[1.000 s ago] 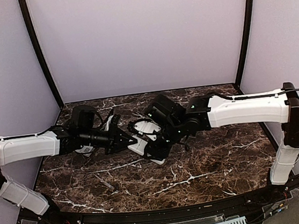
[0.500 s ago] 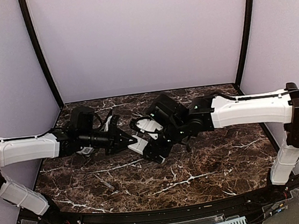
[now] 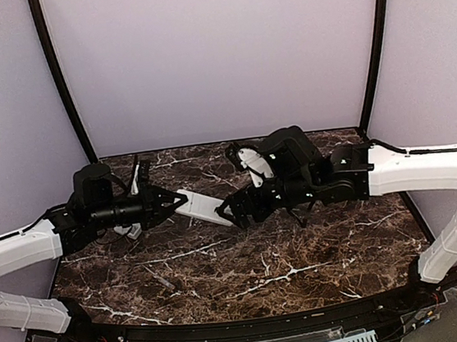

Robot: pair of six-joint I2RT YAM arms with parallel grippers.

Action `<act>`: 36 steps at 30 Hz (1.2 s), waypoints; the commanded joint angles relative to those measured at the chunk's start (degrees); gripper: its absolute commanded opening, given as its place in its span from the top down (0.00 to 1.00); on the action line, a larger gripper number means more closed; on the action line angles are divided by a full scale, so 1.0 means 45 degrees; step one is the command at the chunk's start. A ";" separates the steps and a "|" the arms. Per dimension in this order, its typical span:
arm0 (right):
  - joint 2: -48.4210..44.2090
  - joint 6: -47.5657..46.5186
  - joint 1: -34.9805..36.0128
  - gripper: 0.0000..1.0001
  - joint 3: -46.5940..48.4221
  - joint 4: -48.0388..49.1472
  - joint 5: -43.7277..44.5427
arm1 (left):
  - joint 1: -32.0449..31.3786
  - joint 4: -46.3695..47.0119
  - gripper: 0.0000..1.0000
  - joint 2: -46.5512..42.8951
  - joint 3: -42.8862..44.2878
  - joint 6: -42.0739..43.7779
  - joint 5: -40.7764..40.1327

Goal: Unload the batteries from the remote control
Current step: Pass from the right arm to the left, then pass from the left arm to the right

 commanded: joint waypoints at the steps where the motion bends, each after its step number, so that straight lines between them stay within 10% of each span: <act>1: -0.1012 0.3119 -0.0125 0.07 -0.1044 0.2920 0.0192 | 0.0153 0.0692 1.00 -0.1063 -0.0518 0.0706 -0.0902; 21: -0.1417 0.4931 -0.1054 0.11 -0.3246 0.8265 -0.5023 | 0.0310 0.4640 1.00 -0.2959 -0.1511 0.1046 0.1611; 36: -0.0736 0.5397 -0.0885 0.41 -0.2774 0.9651 -0.6631 | 0.0310 0.5748 1.00 -0.2435 -0.1542 0.0379 0.2258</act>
